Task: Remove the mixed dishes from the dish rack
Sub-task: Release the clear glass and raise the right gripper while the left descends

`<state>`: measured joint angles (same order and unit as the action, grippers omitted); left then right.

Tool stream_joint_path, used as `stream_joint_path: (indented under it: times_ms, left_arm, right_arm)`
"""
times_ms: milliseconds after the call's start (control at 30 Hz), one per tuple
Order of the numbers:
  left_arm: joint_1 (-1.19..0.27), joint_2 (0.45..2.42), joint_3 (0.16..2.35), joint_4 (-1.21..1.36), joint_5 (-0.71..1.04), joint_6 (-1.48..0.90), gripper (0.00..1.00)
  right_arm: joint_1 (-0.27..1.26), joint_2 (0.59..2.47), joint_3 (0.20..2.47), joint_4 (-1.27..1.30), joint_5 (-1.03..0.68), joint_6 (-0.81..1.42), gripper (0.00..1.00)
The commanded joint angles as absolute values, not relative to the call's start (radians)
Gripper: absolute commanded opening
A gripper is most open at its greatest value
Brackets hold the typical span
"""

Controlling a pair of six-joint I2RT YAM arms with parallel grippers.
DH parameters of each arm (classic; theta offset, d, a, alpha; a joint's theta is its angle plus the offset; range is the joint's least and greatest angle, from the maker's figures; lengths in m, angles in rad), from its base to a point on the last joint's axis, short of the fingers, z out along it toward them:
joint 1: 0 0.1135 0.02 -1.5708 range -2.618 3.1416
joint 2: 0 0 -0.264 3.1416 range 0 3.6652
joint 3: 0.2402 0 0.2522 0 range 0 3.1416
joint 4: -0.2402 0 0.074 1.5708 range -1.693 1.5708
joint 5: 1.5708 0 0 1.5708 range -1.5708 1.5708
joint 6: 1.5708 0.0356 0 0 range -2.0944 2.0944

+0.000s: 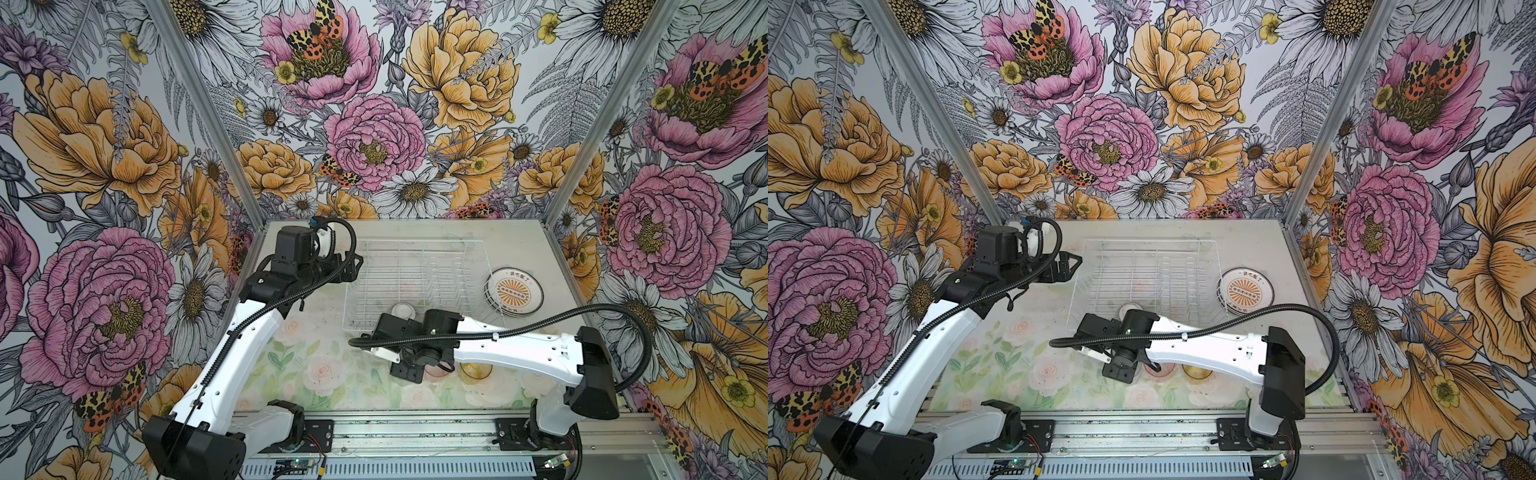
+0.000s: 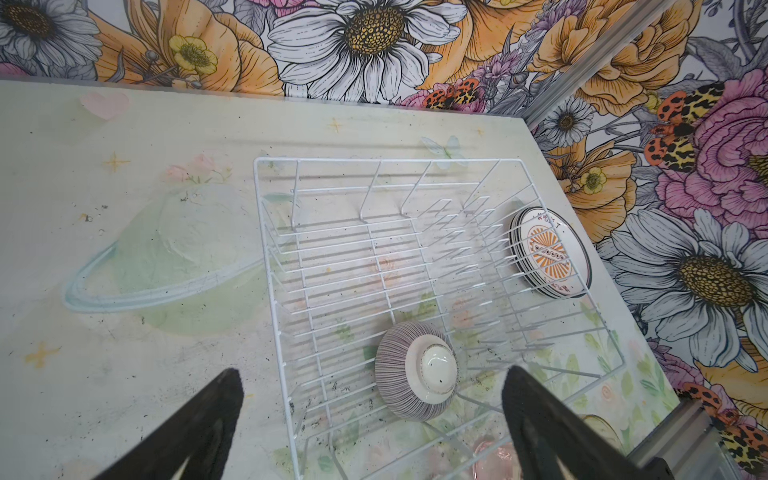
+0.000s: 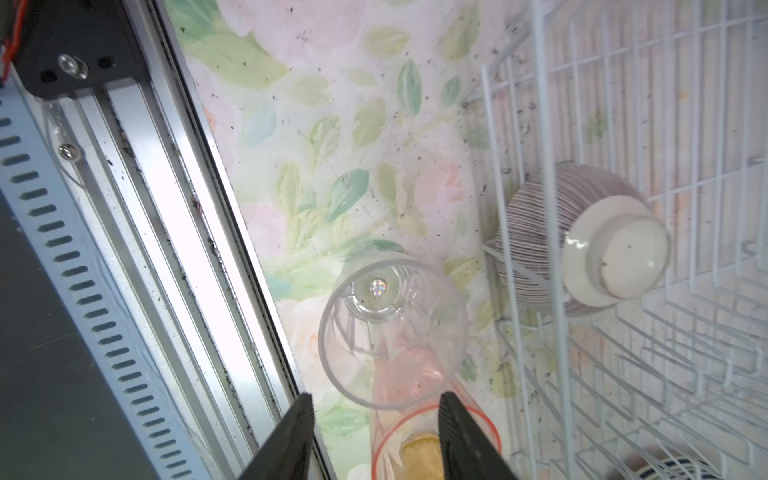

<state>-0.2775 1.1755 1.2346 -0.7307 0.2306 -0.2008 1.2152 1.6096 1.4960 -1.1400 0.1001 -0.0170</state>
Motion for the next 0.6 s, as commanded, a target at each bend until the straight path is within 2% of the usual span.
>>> stream_joint_path:
  times_ms: [0, 233, 400, 567]
  left_arm:
    - [-0.311, 1.207, 1.225, -0.751, 0.189, -0.174, 0.99]
    - [-0.526, 1.394, 1.305, -0.826, 0.012, -0.141, 0.99]
    - [-0.67, 1.567, 1.408, -0.923, -0.105, -0.114, 0.93]
    - [-0.729, 1.664, 1.465, -0.954, -0.106, -0.115, 0.94]
  right_arm:
    - [1.133, 1.471, 1.514, -1.135, 0.116, 0.019, 0.55]
    - [0.841, 1.188, 1.413, -1.034, 0.214, 0.164, 0.6]
    - [0.799, 1.099, 1.333, -0.97, 0.168, 0.186, 0.61]
    - [0.759, 1.098, 1.291, -0.96, 0.158, 0.2, 0.61]
